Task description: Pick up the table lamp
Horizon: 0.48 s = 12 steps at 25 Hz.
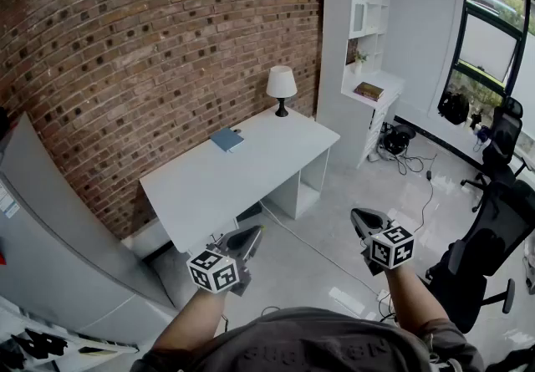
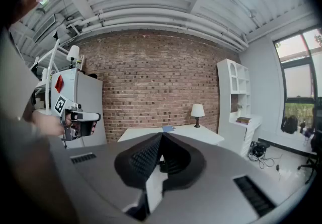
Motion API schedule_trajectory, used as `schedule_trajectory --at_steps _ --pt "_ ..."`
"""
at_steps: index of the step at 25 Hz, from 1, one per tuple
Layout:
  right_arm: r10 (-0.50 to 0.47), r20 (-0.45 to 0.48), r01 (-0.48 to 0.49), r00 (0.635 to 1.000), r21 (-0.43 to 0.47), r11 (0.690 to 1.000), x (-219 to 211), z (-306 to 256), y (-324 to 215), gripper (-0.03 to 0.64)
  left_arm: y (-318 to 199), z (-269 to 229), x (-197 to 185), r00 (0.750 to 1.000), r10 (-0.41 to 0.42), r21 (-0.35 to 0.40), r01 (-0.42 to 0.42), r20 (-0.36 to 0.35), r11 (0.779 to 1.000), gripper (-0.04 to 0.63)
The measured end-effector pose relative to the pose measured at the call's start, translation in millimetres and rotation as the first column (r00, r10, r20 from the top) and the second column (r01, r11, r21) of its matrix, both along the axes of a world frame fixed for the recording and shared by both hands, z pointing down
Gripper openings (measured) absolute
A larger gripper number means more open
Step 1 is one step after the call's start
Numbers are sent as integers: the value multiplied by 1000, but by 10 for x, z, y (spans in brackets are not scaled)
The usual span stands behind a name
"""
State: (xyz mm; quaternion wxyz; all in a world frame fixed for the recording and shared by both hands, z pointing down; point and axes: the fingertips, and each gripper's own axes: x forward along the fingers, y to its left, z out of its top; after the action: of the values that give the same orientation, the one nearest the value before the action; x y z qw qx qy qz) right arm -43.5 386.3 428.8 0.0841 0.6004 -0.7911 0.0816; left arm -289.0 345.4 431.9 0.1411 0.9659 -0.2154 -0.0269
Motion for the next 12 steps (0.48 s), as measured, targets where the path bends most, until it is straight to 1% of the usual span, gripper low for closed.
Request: schedule_trajectory --at_steps 12 --pt "-4 -6 4 1000 1 1000 31 -18 -45 -8 -42 -34 25 1000 -2 4 2 1 1000 3"
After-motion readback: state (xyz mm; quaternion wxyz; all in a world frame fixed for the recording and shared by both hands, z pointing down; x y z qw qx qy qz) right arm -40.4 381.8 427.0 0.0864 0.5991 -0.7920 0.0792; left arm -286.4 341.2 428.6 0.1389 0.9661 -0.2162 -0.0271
